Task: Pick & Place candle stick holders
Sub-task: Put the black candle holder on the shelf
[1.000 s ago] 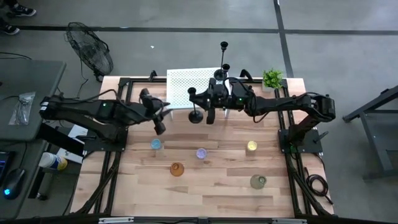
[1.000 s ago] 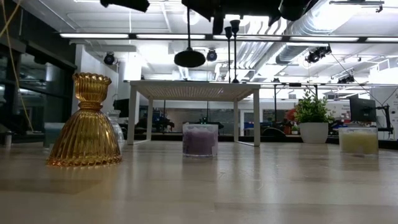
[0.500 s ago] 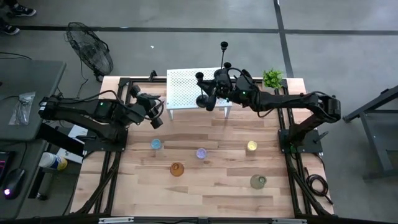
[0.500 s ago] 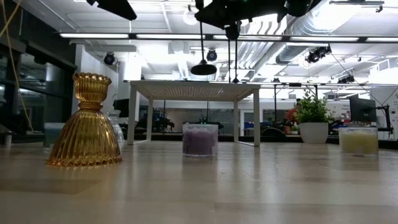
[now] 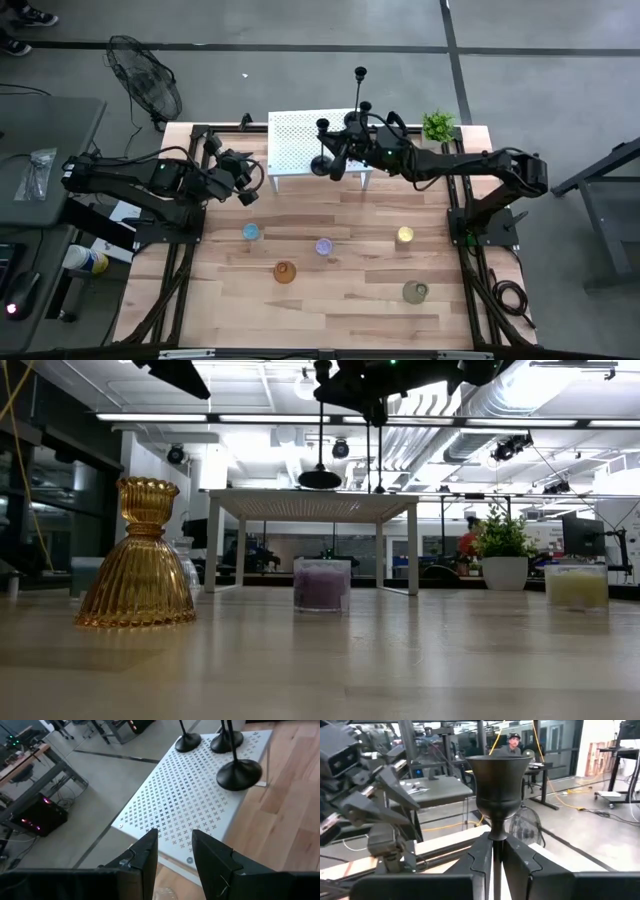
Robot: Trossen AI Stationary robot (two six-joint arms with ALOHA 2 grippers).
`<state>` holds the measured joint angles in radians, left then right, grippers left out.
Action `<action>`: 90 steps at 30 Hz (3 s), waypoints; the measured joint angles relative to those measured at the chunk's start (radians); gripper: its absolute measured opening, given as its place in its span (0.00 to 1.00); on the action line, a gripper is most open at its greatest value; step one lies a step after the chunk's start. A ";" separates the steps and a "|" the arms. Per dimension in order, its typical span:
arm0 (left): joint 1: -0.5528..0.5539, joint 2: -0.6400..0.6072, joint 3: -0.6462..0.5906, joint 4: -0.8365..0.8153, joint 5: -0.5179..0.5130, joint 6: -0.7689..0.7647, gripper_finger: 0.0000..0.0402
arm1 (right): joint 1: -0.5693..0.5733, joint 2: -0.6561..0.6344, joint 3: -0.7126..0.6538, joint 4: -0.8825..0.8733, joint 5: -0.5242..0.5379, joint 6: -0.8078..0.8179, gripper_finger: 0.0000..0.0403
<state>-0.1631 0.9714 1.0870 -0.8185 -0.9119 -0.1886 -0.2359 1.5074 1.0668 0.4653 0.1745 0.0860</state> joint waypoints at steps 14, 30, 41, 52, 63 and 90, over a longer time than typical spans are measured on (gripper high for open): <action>0.000 -0.005 0.000 0.000 0.001 0.000 0.29 | 0.046 0.000 0.000 0.048 -0.018 0.016 0.08; 0.000 -0.042 0.000 0.005 0.012 -0.004 0.29 | 0.258 -0.065 0.000 -0.038 0.392 -0.011 0.08; 0.000 -0.041 0.000 0.005 0.011 -0.004 0.29 | 0.372 -0.090 0.001 -0.113 0.855 0.003 0.08; 0.000 -0.041 0.000 0.005 0.010 0.000 0.29 | 0.390 -0.090 0.001 -0.206 1.107 0.090 0.08; 0.000 -0.041 0.000 0.006 0.008 -0.003 0.29 | 0.363 -0.089 0.001 -0.283 1.107 0.110 0.08; 0.000 -0.041 0.000 0.007 0.010 -0.003 0.29 | 0.253 -0.089 0.001 -0.415 0.973 0.198 0.08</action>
<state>-0.1635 0.9302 1.0870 -0.8116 -0.9024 -0.1916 0.0167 1.4185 1.0679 0.0499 1.1472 0.2844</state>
